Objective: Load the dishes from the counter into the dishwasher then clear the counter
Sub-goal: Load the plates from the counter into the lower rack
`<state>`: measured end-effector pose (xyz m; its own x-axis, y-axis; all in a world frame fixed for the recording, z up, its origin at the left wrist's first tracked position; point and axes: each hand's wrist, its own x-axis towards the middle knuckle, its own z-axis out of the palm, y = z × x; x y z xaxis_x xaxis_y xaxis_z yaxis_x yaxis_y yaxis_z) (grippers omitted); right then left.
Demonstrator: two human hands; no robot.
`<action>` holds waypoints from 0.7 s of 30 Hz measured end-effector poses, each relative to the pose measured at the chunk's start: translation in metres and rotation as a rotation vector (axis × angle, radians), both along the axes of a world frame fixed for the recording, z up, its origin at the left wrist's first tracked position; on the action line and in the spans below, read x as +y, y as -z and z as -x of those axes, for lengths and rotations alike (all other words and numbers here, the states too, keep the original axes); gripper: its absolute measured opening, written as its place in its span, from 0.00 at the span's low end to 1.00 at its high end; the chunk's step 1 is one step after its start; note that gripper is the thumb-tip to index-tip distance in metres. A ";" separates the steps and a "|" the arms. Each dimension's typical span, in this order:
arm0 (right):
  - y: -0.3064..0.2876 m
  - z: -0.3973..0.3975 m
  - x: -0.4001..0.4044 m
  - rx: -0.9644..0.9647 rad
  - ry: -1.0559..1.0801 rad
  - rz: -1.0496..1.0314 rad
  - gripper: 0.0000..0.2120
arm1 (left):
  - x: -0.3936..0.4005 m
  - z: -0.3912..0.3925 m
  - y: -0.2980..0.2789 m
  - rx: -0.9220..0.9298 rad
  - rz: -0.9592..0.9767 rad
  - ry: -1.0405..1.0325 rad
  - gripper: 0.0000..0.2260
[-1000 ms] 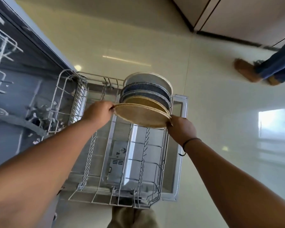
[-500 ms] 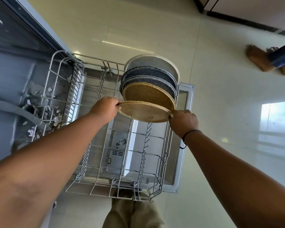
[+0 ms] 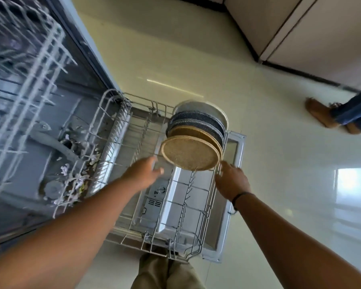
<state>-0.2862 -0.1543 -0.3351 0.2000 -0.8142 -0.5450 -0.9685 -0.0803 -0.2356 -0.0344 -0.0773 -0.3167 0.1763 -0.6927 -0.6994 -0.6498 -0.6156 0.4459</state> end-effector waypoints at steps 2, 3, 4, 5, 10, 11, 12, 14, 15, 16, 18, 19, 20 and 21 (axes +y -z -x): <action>-0.020 -0.003 0.022 0.034 -0.089 -0.052 0.22 | 0.040 0.003 -0.025 0.022 -0.030 -0.022 0.24; -0.031 -0.009 0.033 0.051 -0.152 -0.072 0.23 | 0.060 0.004 -0.038 0.012 -0.035 -0.034 0.24; -0.040 -0.015 0.045 0.073 -0.230 -0.087 0.23 | 0.080 0.006 -0.049 -0.008 -0.036 -0.038 0.24; -0.052 -0.025 0.059 0.092 -0.340 -0.091 0.24 | 0.101 0.006 -0.062 -0.036 -0.023 -0.045 0.24; -0.114 -0.095 0.136 0.096 -0.969 -0.025 0.23 | 0.211 0.007 -0.130 -0.131 0.071 -0.177 0.24; -0.127 -0.110 0.152 0.083 -1.084 0.006 0.22 | 0.235 0.008 -0.142 -0.161 0.082 -0.227 0.25; -0.140 -0.125 0.169 0.063 -1.186 0.036 0.21 | 0.261 0.008 -0.151 -0.192 0.093 -0.283 0.26; -0.165 -0.151 0.202 0.011 -1.364 0.087 0.21 | 0.307 0.010 -0.170 -0.260 0.129 -0.398 0.28; -0.178 -0.163 0.222 -0.020 -1.451 0.115 0.21 | 0.333 0.011 -0.182 -0.302 0.132 -0.458 0.29; -0.189 -0.174 0.242 -0.048 -1.529 0.139 0.21 | 0.358 0.012 -0.193 -0.337 0.118 -0.506 0.28; -0.213 -0.193 0.289 -0.106 -1.657 0.198 0.21 | 0.414 0.018 -0.212 -0.397 0.107 -0.595 0.27; -0.222 -0.199 0.311 -0.135 -1.713 0.221 0.21 | 0.438 0.022 -0.220 -0.430 0.113 -0.642 0.27; -0.234 -0.204 0.342 -0.159 -1.787 0.238 0.22 | 0.469 0.029 -0.233 -0.465 0.115 -0.694 0.26; -0.246 -0.207 0.376 -0.175 -1.858 0.249 0.23 | 0.500 0.037 -0.247 -0.493 0.115 -0.751 0.26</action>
